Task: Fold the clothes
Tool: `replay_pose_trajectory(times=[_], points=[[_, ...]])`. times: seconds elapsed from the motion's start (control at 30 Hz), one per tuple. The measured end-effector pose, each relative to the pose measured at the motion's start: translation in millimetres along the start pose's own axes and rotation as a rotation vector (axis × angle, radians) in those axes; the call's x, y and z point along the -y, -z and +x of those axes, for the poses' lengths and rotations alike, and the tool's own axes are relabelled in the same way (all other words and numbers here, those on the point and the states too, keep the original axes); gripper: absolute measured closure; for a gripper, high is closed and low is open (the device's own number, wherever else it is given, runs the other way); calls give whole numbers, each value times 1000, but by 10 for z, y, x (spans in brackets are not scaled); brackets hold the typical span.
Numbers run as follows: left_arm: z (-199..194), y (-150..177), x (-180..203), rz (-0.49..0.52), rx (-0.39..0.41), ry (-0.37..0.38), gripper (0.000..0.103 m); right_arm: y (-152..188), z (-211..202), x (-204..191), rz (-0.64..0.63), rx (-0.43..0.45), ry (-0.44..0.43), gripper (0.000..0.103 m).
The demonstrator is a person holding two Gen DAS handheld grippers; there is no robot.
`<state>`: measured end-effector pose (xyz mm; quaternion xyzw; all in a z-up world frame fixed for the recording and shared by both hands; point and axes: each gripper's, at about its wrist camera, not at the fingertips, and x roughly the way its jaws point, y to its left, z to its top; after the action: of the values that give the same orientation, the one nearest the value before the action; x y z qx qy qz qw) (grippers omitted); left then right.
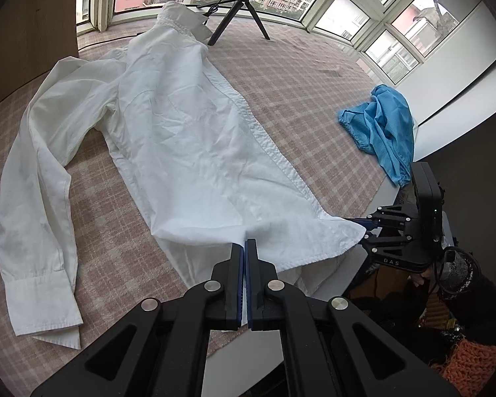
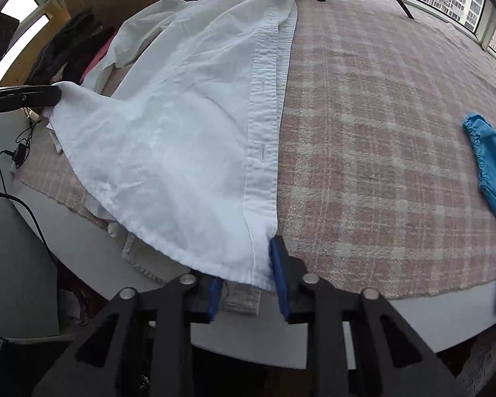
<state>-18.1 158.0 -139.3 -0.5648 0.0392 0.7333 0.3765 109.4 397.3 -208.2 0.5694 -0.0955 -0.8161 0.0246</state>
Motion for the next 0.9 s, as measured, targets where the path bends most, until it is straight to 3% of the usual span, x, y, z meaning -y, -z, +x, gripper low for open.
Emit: replay_pose_trajectory(times=[0.13, 0.3, 0.47, 0.63, 0.7, 0.9], points=[[-54, 64, 8, 11, 4, -7, 103, -160, -438, 45, 25, 114, -41, 100], [-68, 180, -45, -7, 15, 9, 102, -364, -884, -139, -62, 204, -25, 100], [78, 380, -101, -21, -12, -2, 101, -398, -725, -241, -107, 159, 4, 100], [229, 581, -213, -83, -34, 19, 91, -365, -589, -202, -102, 120, 10, 100], [302, 665, -247, -105, -49, -6, 87, -378, -586, -188, -99, 113, 13, 100], [534, 875, -297, -151, -94, -78, 87, -413, -625, -199, -113, 120, 21, 100]])
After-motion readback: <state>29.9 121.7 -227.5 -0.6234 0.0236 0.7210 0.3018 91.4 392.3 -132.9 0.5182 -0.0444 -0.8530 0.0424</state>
